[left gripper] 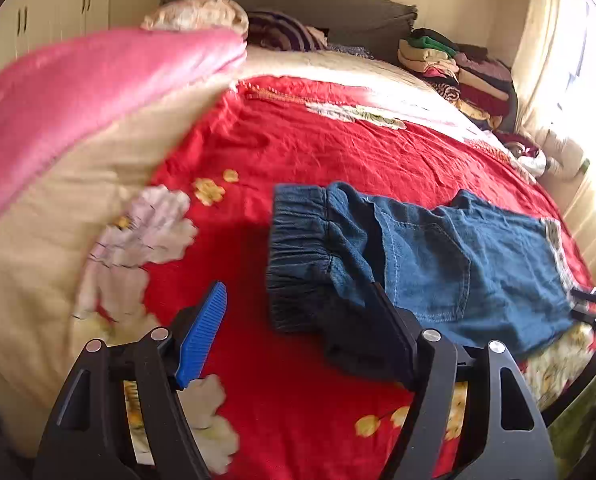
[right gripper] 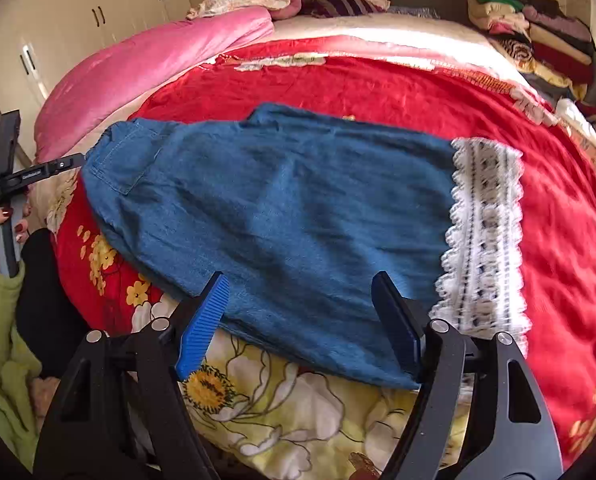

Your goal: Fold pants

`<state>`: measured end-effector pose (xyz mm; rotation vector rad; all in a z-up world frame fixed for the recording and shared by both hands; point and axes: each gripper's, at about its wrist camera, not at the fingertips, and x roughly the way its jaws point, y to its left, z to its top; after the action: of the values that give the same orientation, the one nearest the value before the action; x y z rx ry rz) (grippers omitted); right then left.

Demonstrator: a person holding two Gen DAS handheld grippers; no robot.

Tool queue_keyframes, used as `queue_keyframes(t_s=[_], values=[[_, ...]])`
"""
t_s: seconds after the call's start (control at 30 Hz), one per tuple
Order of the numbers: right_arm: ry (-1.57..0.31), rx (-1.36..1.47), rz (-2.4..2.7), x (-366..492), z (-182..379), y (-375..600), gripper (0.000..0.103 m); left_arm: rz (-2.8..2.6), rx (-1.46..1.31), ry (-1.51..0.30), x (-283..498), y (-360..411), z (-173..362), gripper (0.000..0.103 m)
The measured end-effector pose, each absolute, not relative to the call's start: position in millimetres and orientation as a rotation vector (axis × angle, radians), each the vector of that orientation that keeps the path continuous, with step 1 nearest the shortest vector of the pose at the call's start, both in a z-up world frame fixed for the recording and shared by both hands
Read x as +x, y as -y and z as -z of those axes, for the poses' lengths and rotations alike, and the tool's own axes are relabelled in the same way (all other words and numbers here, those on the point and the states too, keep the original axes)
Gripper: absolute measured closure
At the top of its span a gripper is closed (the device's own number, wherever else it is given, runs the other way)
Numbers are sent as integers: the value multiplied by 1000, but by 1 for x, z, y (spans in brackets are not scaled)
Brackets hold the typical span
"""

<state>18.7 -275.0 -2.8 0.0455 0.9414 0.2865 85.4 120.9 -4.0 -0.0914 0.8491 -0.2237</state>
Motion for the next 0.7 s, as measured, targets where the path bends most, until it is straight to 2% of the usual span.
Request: queue_keyframes(t_s=[0.03,0.07,0.2,0.23,0.33,0.37,0.57,0.7], values=[[-947,54,-282,18,6,273,36,231,-119,-858,89,-121,8,26],[-953,62,-273,17,9,275,35,240,-159,-870,94,-121,13,25],[-983,113,-222,16,21,287,30,264,-220,-924,108,-115,29,28],[-990,125,-216,16,25,289,30,261,-211,-933,109,-111,31,45],[-1006,144,-216,15,32,291,28,243,-147,-912,105,-105,30,60],[-1007,143,-216,15,33,291,28,255,-137,-905,102,-106,28,62],[-1002,150,-221,12,34,292,26,257,-76,-894,93,-112,20,62],[-1003,145,-217,11,37,292,25,236,-52,-927,99,-109,37,57]])
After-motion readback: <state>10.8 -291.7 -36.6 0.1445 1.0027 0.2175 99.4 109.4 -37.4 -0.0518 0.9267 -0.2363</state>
